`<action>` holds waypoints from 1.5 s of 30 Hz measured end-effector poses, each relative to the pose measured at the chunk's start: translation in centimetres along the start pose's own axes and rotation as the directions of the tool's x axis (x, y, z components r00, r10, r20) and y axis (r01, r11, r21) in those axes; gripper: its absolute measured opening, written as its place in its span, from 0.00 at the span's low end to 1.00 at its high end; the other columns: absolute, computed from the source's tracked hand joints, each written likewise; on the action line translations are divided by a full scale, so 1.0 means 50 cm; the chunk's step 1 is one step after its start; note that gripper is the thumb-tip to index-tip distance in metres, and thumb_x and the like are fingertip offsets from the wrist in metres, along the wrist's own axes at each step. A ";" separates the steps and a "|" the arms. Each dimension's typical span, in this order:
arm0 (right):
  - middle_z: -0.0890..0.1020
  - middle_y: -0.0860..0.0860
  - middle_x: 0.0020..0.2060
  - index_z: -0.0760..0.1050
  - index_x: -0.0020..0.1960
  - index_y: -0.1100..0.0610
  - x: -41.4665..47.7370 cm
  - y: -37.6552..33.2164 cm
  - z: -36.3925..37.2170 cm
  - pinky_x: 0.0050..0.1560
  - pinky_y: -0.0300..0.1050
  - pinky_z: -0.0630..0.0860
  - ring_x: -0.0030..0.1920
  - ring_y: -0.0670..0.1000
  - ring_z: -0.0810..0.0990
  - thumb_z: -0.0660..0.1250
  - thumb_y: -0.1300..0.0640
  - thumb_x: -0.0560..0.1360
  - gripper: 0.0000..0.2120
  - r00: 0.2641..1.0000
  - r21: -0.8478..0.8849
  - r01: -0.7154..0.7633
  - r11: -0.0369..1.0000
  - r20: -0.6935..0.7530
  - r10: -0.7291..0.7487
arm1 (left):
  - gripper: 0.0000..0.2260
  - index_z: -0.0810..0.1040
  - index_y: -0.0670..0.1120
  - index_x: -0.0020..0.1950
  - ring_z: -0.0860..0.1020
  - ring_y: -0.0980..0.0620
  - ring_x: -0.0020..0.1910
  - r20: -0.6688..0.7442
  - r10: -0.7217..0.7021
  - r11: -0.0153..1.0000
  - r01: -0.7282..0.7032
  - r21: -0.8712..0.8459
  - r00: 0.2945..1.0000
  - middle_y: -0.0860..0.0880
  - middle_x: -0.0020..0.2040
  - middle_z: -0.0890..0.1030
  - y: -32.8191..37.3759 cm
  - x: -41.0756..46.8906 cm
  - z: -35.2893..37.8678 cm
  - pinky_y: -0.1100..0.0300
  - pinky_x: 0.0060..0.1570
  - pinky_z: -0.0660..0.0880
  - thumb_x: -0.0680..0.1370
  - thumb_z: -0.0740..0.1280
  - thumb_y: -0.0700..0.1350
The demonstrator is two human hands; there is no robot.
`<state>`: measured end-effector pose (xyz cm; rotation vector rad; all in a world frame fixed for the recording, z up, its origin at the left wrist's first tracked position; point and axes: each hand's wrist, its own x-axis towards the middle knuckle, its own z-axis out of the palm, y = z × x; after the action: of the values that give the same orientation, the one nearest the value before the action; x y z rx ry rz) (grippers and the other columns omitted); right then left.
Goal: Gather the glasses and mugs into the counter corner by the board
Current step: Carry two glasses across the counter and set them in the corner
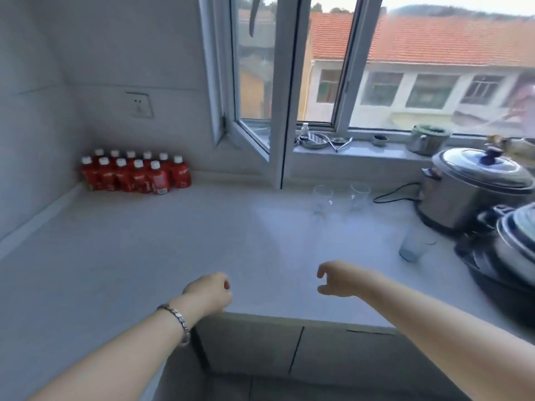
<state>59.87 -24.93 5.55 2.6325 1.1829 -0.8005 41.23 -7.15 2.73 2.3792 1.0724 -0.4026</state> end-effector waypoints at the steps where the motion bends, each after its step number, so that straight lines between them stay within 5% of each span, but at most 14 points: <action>1: 0.73 0.54 0.66 0.65 0.71 0.57 0.020 0.033 -0.016 0.64 0.45 0.68 0.67 0.55 0.71 0.60 0.52 0.79 0.22 0.999 0.025 -0.036 0.999 -0.008 0.037 | 0.14 0.74 0.49 0.60 0.77 0.47 0.60 0.006 0.036 0.999 -0.036 0.036 0.999 0.49 0.61 0.79 0.037 0.040 -0.010 0.57 0.61 0.73 0.75 0.59 0.46; 8: 0.73 0.51 0.66 0.67 0.69 0.53 0.134 0.253 -0.102 0.62 0.45 0.70 0.66 0.53 0.71 0.59 0.51 0.78 0.20 0.948 0.194 -0.284 0.939 -0.087 0.305 | 0.17 0.71 0.49 0.65 0.74 0.47 0.64 0.112 0.243 0.947 -0.260 0.187 0.964 0.48 0.65 0.76 0.287 0.282 -0.052 0.58 0.62 0.70 0.77 0.58 0.47; 13: 0.69 0.53 0.65 0.67 0.67 0.53 0.192 0.424 -0.127 0.59 0.49 0.72 0.65 0.55 0.69 0.61 0.50 0.76 0.21 0.818 0.312 -0.460 0.831 -0.216 0.534 | 0.17 0.70 0.49 0.66 0.74 0.47 0.64 0.164 0.321 0.912 -0.351 0.213 0.933 0.49 0.65 0.76 0.426 0.389 -0.037 0.57 0.62 0.70 0.78 0.58 0.49; 17: 0.60 0.55 0.71 0.56 0.74 0.52 0.244 0.545 -0.133 0.63 0.52 0.69 0.69 0.58 0.63 0.66 0.42 0.72 0.36 0.775 0.347 -0.551 0.759 -0.126 0.620 | 0.16 0.70 0.50 0.66 0.75 0.47 0.63 0.188 0.317 0.910 -0.354 0.217 0.930 0.50 0.64 0.76 0.504 0.457 -0.004 0.57 0.61 0.71 0.78 0.57 0.49; 20: 0.55 0.55 0.74 0.46 0.76 0.49 0.285 0.615 -0.126 0.65 0.51 0.69 0.71 0.59 0.62 0.69 0.40 0.69 0.46 0.822 0.345 -0.525 0.778 -0.032 0.569 | 0.16 0.70 0.50 0.65 0.76 0.48 0.61 0.182 0.261 0.938 -0.293 0.185 0.948 0.51 0.62 0.77 0.555 0.503 0.020 0.58 0.59 0.72 0.78 0.57 0.49; 24: 0.65 0.53 0.68 0.52 0.75 0.49 0.325 0.669 -0.096 0.58 0.47 0.73 0.65 0.57 0.70 0.69 0.45 0.69 0.41 0.893 0.321 -0.443 0.837 0.076 0.444 | 0.15 0.72 0.50 0.63 0.77 0.47 0.59 0.165 0.156 0.977 -0.176 0.117 0.974 0.52 0.60 0.78 0.613 0.546 0.048 0.58 0.59 0.72 0.77 0.58 0.48; 28: 0.70 0.52 0.61 0.59 0.71 0.47 0.364 0.698 -0.101 0.51 0.44 0.72 0.60 0.55 0.73 0.69 0.48 0.68 0.35 0.919 0.367 -0.375 0.851 0.028 0.394 | 0.19 0.67 0.49 0.69 0.73 0.46 0.66 0.074 0.084 0.981 -0.095 0.167 0.994 0.49 0.68 0.73 0.656 0.589 0.063 0.55 0.62 0.71 0.78 0.59 0.48; 34: 0.69 0.51 0.61 0.59 0.71 0.45 0.469 0.699 -0.171 0.46 0.43 0.70 0.59 0.54 0.74 0.69 0.47 0.68 0.34 0.960 0.414 -0.215 0.884 -0.075 0.269 | 0.43 0.46 0.47 0.77 0.58 0.44 0.75 -0.127 -0.026 0.999 0.021 -0.035 0.992 0.47 0.77 0.51 0.719 0.699 0.048 0.49 0.69 0.64 0.71 0.70 0.53; 38: 0.69 0.50 0.62 0.59 0.71 0.45 0.526 0.693 -0.190 0.54 0.45 0.73 0.60 0.54 0.74 0.69 0.46 0.68 0.34 0.969 0.456 -0.125 0.881 -0.133 0.206 | 0.51 0.41 0.48 0.77 0.53 0.44 0.77 -0.182 -0.194 0.974 0.167 -0.153 0.964 0.46 0.79 0.45 0.746 0.793 0.036 0.48 0.72 0.59 0.68 0.74 0.56; 45: 0.68 0.49 0.61 0.59 0.71 0.44 0.567 0.682 -0.174 0.53 0.44 0.72 0.58 0.54 0.74 0.69 0.48 0.68 0.35 0.980 0.491 -0.056 0.870 -0.138 0.141 | 0.30 0.67 0.42 0.65 0.74 0.43 0.62 -0.213 -0.300 0.933 0.240 -0.269 0.930 0.44 0.65 0.69 0.755 0.815 0.050 0.53 0.55 0.72 0.68 0.74 0.50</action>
<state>103.85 -26.69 -4.76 3.1966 0.9680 -0.9789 96.11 -4.96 -5.87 2.1097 1.4868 -0.0558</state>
